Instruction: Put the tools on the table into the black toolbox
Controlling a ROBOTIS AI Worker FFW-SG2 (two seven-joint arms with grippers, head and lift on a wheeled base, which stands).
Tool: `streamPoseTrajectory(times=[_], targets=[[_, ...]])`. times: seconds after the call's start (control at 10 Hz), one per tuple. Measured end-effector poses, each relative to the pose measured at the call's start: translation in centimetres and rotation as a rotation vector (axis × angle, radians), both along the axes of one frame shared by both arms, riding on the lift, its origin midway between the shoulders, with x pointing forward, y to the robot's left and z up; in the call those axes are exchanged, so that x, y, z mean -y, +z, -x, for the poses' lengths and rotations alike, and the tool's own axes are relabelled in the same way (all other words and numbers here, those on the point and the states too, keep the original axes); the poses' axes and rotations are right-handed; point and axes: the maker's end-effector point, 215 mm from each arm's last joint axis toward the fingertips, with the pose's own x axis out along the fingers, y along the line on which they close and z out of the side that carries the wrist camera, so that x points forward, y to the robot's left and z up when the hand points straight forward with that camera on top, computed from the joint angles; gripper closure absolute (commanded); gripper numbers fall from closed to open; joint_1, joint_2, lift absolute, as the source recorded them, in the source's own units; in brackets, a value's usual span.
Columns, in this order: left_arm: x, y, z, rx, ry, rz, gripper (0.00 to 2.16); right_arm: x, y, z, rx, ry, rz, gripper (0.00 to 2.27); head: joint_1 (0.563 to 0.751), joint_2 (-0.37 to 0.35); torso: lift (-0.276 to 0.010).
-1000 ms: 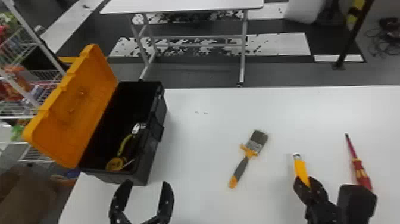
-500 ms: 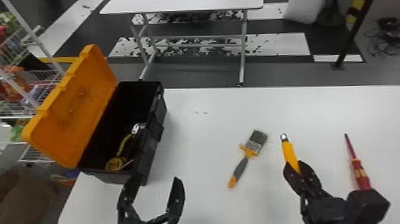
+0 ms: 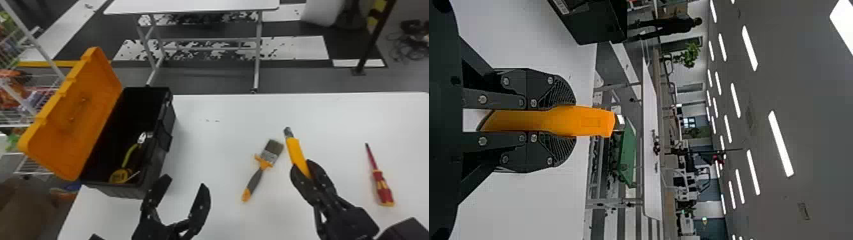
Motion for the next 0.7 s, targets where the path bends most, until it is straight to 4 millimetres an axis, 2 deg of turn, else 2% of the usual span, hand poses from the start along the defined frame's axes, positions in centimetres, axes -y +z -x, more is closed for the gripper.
streamPoseTrajectory(times=[0.1, 0.3, 0.7], targets=[[1.0, -0.4, -0.4, -0.044, -0.061, 0.029, 0.10, -0.4, 0.9, 0.5, 0.040, 0.021, -0.003, 2.14, 0.695, 0.135, -0.075], [2.3, -1.5, -1.0, -0.165, -0.168, 0.113, 0.10, -1.1, 1.4, 1.2, 0.070, 0.058, -0.006, 2.14, 0.695, 0.122, -0.075], [4.3, -0.7, -1.2, -0.286, -0.286, 0.234, 0.10, -3.7, 1.9, 3.1, 0.121, 0.169, -0.002, 2.14, 0.695, 0.133, -0.075]])
